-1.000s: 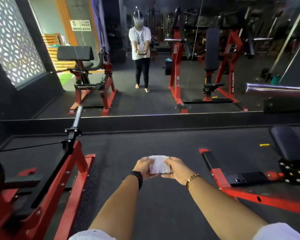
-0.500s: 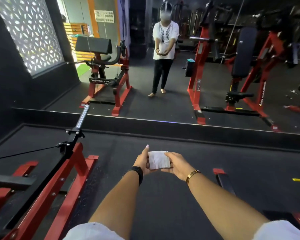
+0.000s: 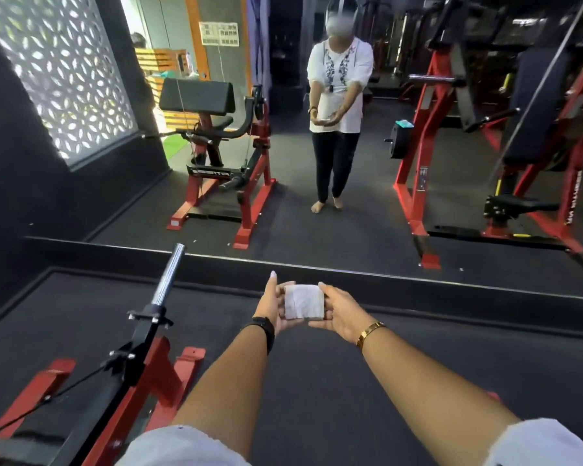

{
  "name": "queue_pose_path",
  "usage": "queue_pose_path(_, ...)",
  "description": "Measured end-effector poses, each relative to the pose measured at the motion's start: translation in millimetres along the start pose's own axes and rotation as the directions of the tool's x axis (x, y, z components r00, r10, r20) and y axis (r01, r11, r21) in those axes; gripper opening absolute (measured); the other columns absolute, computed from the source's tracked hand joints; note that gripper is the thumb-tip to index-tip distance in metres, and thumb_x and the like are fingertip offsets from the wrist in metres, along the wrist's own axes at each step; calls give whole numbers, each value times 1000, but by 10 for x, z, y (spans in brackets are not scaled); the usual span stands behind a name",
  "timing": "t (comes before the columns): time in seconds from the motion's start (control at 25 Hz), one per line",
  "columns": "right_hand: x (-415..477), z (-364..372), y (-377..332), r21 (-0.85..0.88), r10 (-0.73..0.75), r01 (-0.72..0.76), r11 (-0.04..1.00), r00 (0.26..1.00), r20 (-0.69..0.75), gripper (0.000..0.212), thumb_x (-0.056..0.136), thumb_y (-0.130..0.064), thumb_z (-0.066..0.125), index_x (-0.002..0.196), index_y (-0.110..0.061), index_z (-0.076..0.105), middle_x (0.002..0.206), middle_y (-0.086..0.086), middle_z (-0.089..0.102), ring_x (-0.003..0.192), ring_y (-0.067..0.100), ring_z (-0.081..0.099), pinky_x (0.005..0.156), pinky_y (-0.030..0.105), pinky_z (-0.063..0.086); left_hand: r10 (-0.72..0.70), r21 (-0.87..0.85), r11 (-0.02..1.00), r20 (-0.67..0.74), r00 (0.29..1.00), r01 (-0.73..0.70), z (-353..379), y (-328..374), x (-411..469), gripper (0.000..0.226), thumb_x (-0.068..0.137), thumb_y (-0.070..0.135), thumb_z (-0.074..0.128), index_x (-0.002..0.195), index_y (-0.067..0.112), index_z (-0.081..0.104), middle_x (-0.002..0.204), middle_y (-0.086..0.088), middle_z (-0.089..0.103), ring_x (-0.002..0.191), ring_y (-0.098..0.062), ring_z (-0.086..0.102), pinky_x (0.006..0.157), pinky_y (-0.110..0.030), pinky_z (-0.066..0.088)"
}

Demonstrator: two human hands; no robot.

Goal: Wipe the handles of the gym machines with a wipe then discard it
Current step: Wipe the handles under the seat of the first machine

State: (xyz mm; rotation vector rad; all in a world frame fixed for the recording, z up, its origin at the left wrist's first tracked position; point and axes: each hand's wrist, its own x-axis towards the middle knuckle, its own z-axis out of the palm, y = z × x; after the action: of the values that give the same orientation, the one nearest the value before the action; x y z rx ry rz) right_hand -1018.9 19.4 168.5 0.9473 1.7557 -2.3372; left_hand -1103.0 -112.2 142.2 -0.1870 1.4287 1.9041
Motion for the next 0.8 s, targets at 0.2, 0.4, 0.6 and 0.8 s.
queue_pose_path(0.2,1171,256,-636,-28,29,-27,999,997,74,45,97,-44,45,125,-9,54,118,16,65,107,32,63,84,45,54,34,-35,999,-78,996,-37,-97,646,991,65,89,70,36,106,15,66,98,-9,74,89,-27,70,63,-39,57)
queue_pose_path(0.4,2381,469,-1424,-125,53,-27,992,976,212,50,95,-50,44,120,-8,56,112,16,66,101,30,65,82,43,55,105,-76,990,-159,982,-119,-153,1481,1919,69,89,71,31,114,16,62,108,-11,69,98,-29,67,69,-41,56)
queue_pose_path(0.6,3383,891,-2215,-199,26,40,979,948,318,51,96,-48,44,122,-5,53,111,21,64,95,33,65,78,43,56,181,-170,958,-271,945,-232,-322,2250,2599,70,89,72,30,117,16,60,112,-11,68,100,-31,66,75,-44,56)
queue_pose_path(0.8,4275,1627,-2386,-280,117,1,960,907,404,51,95,-51,42,122,-8,52,99,14,67,86,27,66,74,39,56,168,-235,934,-377,911,-270,-842,2705,3188,68,89,72,30,115,17,60,113,-11,68,102,-31,65,78,-47,56)
